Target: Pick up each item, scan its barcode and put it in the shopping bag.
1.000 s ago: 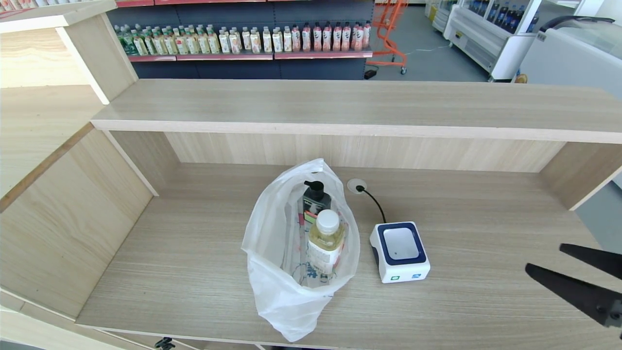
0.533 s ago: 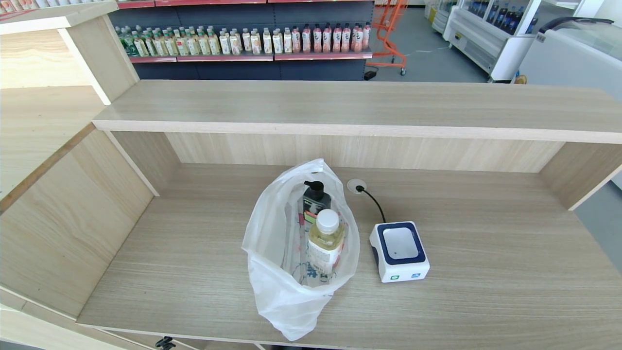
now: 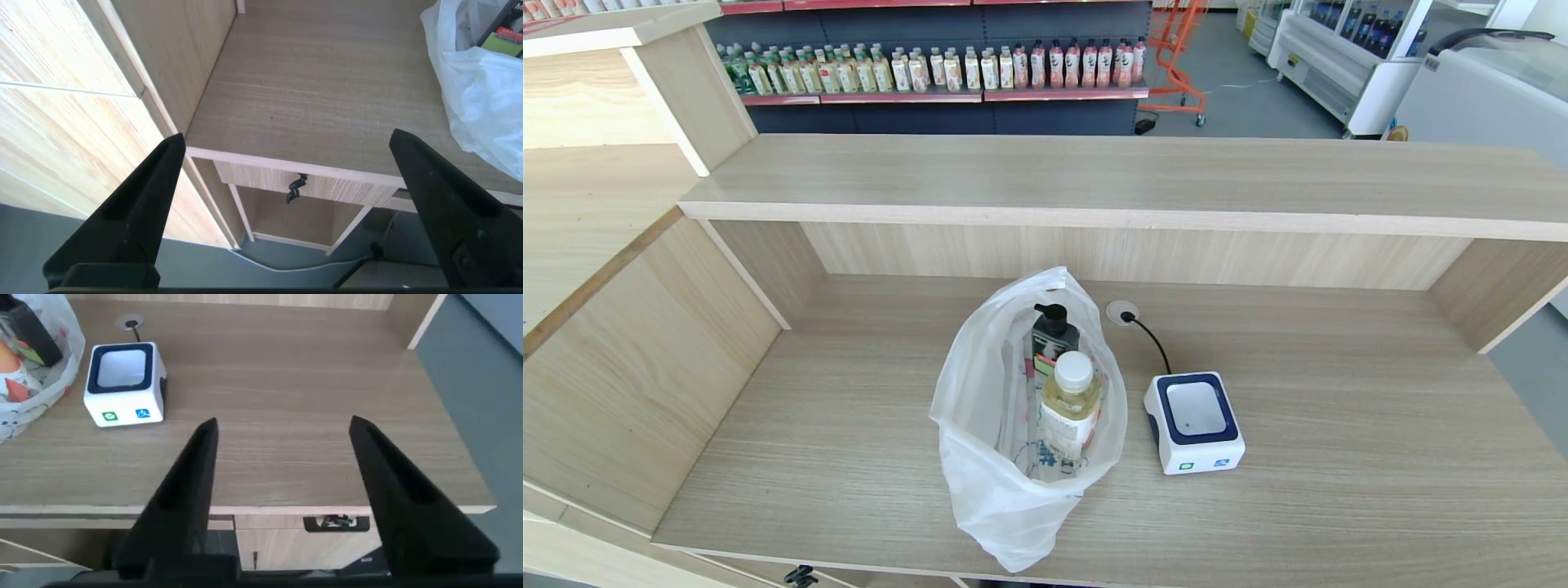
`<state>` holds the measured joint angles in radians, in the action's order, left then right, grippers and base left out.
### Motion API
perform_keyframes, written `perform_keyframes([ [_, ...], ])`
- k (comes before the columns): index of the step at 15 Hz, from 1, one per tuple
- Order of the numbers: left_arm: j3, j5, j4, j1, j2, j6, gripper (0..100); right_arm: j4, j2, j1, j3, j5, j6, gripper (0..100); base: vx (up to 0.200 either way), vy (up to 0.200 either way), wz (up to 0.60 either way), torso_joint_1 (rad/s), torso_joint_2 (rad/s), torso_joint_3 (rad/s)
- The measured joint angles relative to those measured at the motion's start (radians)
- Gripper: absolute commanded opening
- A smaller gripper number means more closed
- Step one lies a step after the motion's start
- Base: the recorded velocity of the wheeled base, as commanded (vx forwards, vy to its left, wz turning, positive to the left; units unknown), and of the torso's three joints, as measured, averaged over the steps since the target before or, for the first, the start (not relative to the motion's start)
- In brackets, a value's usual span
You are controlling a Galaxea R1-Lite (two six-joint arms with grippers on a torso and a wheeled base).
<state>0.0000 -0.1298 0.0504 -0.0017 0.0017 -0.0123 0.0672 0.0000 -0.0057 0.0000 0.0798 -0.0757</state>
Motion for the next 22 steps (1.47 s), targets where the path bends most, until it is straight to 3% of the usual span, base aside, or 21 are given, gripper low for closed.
perform_keyframes([
  [3,0.0,0.0,0.0,0.001,0.0,0.0,100,-0.007,-0.004,0.0,0.0,0.004,0.092,0,0.0,0.0,0.0,0.0,0.0,0.0],
  [10,0.0,0.0,0.0,0.0,0.0,0.0,100,-0.036,-0.004,0.001,0.0,-0.123,-0.004,0,0.0,0.0,0.0,0.0,0.0,0.0],
  [17,0.0,0.0,0.0,0.0,0.0,0.0,100,-0.048,-0.004,0.0,0.0,-0.118,0.029,0,0.0,0.0,0.0,0.0,0.0,0.0],
  [22,0.0,0.0,0.0,0.0,0.0,-0.001,100,-0.048,-0.004,0.0,0.0,-0.118,0.029,0,0.0,-0.2,0.0,0.008,0.0,0.001],
])
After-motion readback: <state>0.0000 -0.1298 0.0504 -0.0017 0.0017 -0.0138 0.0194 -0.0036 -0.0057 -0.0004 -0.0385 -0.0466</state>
